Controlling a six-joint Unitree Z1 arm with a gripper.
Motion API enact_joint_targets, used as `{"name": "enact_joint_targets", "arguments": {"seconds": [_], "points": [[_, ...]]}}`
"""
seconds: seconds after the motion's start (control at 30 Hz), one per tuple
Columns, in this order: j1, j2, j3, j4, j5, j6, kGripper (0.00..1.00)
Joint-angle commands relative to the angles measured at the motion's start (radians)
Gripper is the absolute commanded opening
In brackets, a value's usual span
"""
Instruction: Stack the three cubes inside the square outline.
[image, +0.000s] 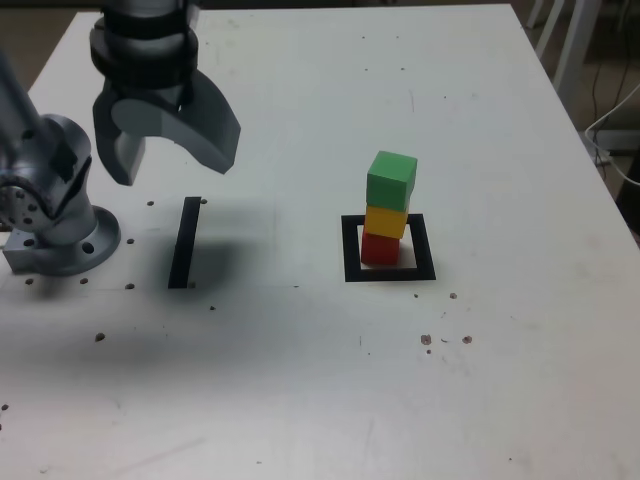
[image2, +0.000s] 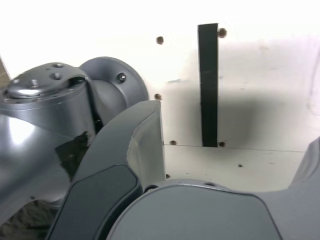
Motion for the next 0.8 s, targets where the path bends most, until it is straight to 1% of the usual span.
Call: {"name": "enact_joint_targets", "arguments": {"seconds": [0.0, 0.17, 0.4, 0.57, 0.77], "points": [[0.005, -0.014, 0.042, -0.033, -0.014, -0.002, 0.99], [0.009, -0.017, 0.101, -0.094, -0.039, -0.002, 0.99], [0.023, -0.014, 0.154, -0.145, -0.056, 0.001, 0.99], [0.039, -0.008, 0.189, -0.181, -0.062, 0.007, 1.0], [0.053, 0.005, 0.209, -0.204, -0.064, 0.014, 1.0]]}}
